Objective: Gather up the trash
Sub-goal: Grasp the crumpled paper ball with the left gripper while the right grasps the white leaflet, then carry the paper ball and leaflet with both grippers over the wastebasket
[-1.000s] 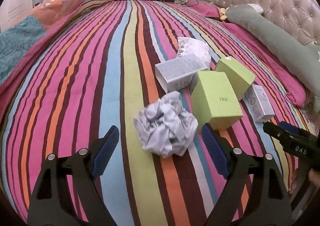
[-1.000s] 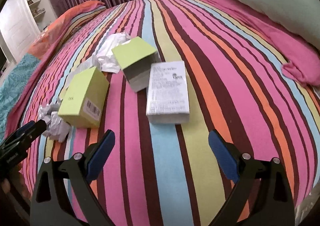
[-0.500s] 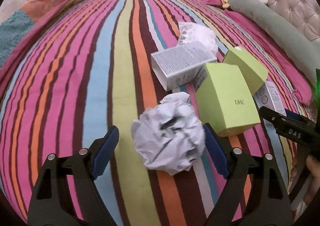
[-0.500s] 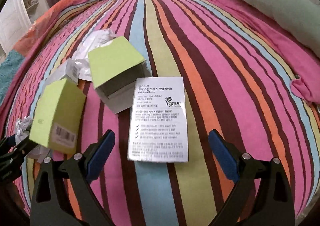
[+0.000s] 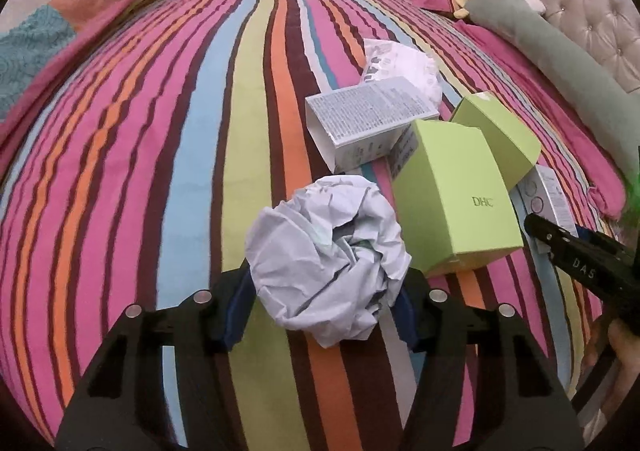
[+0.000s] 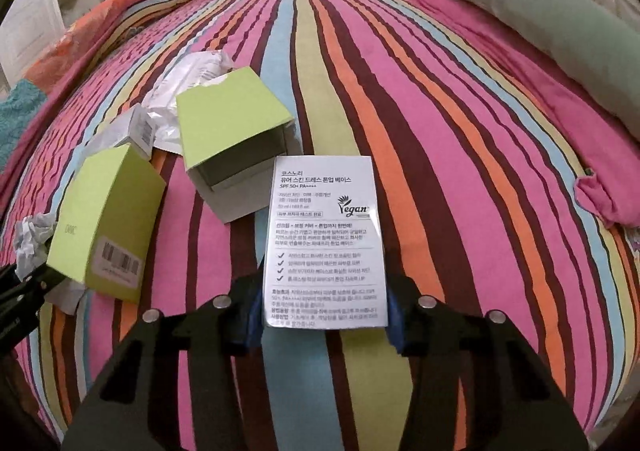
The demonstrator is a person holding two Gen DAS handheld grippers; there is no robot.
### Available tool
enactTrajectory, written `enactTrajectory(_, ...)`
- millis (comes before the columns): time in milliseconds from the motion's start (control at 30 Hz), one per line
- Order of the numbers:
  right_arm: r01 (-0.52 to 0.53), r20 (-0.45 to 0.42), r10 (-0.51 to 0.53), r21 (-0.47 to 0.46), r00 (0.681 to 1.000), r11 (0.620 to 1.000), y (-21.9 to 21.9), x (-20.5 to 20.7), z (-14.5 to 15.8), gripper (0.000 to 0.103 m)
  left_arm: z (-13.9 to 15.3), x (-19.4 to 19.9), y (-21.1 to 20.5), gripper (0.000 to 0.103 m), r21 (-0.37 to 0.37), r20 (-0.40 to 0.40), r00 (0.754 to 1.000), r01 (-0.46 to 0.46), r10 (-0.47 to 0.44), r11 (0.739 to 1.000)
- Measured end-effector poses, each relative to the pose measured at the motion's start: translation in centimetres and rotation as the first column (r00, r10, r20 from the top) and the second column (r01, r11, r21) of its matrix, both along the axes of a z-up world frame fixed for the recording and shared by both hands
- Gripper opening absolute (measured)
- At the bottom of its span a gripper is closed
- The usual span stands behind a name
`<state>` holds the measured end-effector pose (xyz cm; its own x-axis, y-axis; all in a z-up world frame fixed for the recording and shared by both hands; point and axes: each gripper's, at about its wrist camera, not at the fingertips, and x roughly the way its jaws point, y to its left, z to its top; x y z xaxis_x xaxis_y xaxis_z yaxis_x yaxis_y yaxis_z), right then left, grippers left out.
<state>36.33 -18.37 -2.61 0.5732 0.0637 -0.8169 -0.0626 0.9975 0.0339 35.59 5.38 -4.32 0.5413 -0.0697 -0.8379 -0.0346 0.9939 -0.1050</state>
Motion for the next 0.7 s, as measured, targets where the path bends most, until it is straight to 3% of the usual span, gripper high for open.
enactTrajectory(267,-0.006,0.024,0.004,0.043,1.000,0.999,-0.5,-1.9,1.3,0.045,1.4,-1.9,0.0,0.057,0.014,0.013,1.000,-0.013,0.013,1.000)
enactTrajectory(700,-0.002,0.047,-0.004,0.114,0.999,0.993,-2.4,-6.9,3.2,0.045,2.5,-8.2,-0.8,0.057,-0.013,0.024,1.000,-0.006,0.006,1.000)
